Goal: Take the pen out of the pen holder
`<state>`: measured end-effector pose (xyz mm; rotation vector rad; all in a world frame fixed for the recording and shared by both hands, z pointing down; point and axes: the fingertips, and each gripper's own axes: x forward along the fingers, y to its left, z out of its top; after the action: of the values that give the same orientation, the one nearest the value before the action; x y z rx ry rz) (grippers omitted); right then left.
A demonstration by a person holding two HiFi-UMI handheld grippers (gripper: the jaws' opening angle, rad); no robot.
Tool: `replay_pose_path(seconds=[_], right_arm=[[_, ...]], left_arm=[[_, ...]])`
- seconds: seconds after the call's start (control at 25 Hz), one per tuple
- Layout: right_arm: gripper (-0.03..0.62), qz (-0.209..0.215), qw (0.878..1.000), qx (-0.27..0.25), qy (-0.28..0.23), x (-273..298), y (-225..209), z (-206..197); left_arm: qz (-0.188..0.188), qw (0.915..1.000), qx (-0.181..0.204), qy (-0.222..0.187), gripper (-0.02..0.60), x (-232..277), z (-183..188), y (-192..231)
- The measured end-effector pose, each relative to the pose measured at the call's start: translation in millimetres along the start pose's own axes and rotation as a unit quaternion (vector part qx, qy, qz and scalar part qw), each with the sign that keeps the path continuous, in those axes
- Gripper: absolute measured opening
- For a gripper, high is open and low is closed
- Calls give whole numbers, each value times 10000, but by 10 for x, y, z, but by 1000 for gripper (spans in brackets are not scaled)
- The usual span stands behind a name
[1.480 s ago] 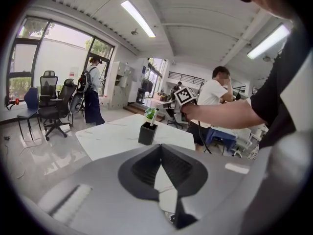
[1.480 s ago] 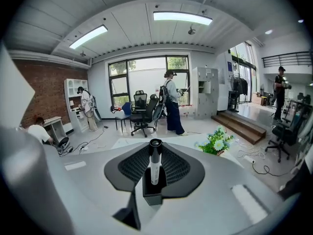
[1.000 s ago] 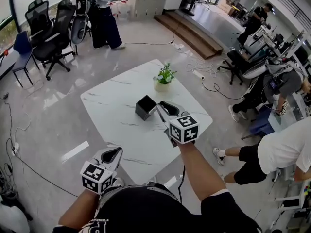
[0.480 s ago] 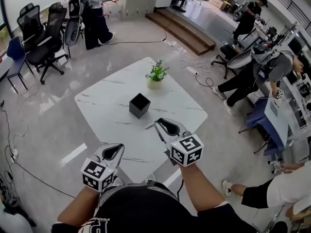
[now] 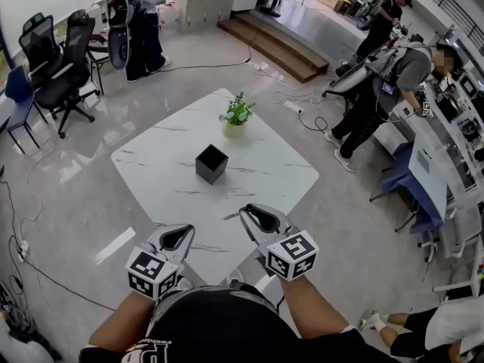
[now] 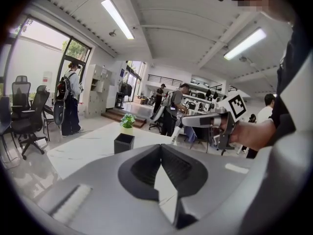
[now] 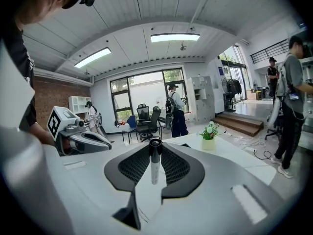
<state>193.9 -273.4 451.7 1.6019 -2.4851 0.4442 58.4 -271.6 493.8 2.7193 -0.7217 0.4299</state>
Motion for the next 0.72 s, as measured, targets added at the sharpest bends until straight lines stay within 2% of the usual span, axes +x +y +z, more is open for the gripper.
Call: replay_pose_path(seconds=[0.72], right_arm=[[69,-150,9998,-135,26,-277,185,-228]], left_arm=[[-268,9996,131,-1,57,48,29,-151]])
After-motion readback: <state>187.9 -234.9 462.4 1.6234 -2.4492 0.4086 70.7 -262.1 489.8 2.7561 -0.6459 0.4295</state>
